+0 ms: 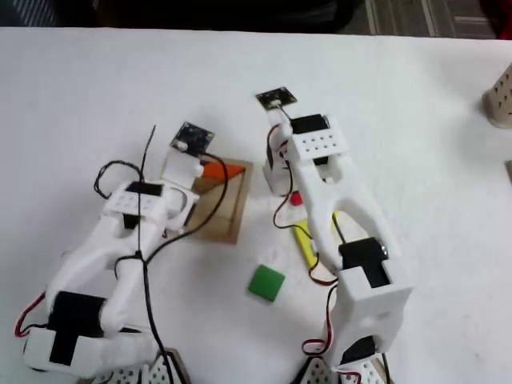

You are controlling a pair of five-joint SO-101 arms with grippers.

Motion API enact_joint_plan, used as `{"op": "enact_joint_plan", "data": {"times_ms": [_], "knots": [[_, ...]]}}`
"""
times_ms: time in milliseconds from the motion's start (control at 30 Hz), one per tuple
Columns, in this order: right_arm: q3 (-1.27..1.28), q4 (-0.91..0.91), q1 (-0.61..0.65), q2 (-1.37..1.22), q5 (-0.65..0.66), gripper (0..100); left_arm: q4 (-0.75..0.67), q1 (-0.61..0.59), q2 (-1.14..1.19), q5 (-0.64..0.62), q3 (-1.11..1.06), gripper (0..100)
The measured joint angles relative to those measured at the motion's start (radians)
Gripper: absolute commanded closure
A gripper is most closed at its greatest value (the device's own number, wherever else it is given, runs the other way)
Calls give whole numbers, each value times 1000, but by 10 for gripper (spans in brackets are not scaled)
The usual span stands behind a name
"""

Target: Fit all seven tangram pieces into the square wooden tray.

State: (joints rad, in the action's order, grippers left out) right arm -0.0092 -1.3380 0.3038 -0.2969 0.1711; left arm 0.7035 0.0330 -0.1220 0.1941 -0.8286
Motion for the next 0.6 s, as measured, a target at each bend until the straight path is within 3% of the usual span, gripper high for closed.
{"op": "enact_joint_plan", "data": {"times_ms": [333, 600], "knots": [[0, 0, 0, 0, 0, 981, -8, 54, -71, 0, -18, 979], [0, 0, 0, 0, 0, 981, -149, 66, -130, 2, -101, 978]]}}
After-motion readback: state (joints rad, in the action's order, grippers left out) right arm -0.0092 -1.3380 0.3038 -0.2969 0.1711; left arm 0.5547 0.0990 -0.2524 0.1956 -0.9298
